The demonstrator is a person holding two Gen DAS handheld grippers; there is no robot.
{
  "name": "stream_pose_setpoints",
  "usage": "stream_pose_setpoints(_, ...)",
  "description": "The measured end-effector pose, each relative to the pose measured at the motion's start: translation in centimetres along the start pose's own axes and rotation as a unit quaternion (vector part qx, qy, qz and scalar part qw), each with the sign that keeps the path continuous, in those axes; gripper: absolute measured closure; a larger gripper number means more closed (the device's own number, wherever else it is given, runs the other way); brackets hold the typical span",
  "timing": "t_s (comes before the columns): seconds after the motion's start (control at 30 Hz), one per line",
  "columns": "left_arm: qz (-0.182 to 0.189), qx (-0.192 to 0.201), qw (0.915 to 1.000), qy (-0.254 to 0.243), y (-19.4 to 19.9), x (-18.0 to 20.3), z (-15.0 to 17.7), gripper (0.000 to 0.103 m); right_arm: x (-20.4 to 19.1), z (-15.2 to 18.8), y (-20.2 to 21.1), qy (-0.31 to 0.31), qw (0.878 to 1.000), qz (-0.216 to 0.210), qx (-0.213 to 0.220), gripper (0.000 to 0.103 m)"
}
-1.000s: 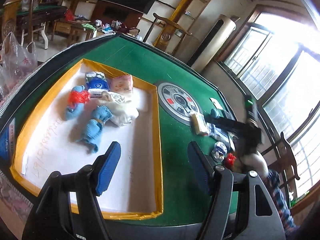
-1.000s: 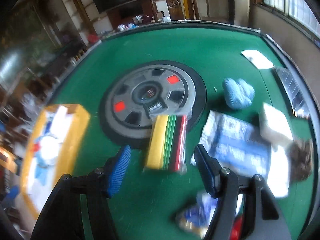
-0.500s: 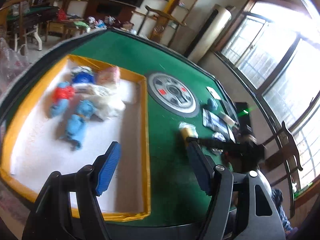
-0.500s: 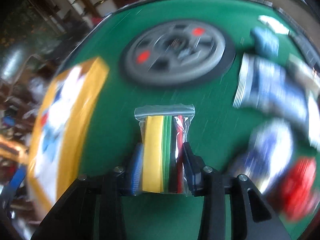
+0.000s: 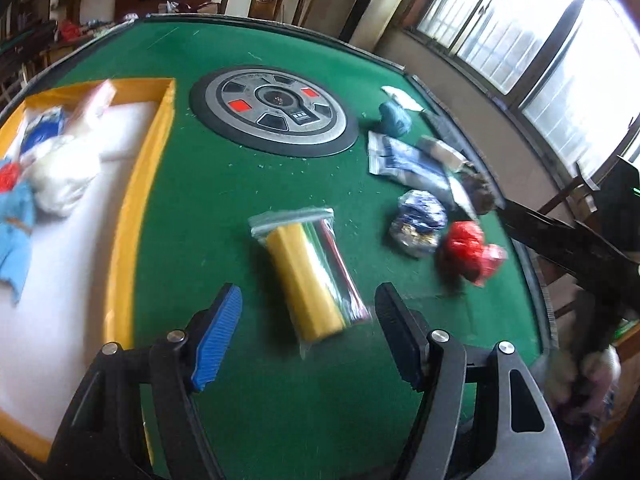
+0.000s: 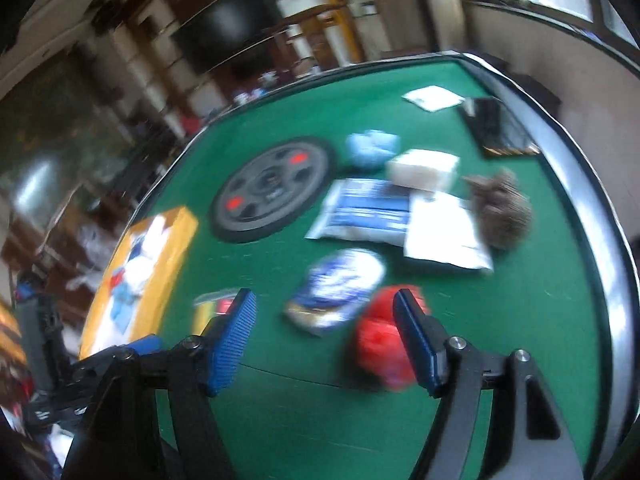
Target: Organize soft objects
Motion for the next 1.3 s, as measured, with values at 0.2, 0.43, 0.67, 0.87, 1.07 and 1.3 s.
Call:
stream_pose_setpoints(0.2,-0.051,-0.015,0.9981,-0.03,-4.1,1.5,-1.1,0.034,4.4,0.9,0.6,-0.034,0.999,0.017,-0.005,0.037)
stream_pose_setpoints(0.43,-0.055,-0.014,0.9941,-0.092,-5.2,3.6,-0.5,0.069,4.7,1.6,-1.6,-0.032,0.999,0.014,-0.031,0.037)
stream_pose_setpoints(0.67,0.002,-0.012,0.998,-0.062,-1.9,2.3,-0.1,0.07,2.8,1.4,-4.6,-0.003,0.998,0.048,-0.044,0.037)
stream_pose_setpoints(0.87,0.056,0.019,0.9981,-0.016,3.4,-0.7,-0.2,0.07,2.7,1.7,-4.5,0.017,0.997,0.072,-0.037,0.069)
stream_pose_setpoints(1.07,0.021,0.066,0.9964,0.049,8.5,-7.7,-0.8,0.069,2.3,1.8,-1.3,0.017,0.998,0.065,-0.006,0.069)
stream_pose_setpoints(1.3,-0.049,0.042,0.988,0.14,8.0,-15.9,0.4,0.069,-2.1,1.3,-0.4,0.048,0.999,0.02,0.0,0.069)
Point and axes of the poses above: each gripper's, at about its wrist camera, not at the fingertips, and y roughly against the way its jaws point, x to its right, z to its underside, the point moved 1 cm from there along -y, roughly the way its jaws point, and after that the axes turned 3 degrees about z, right-handed, at the moved point
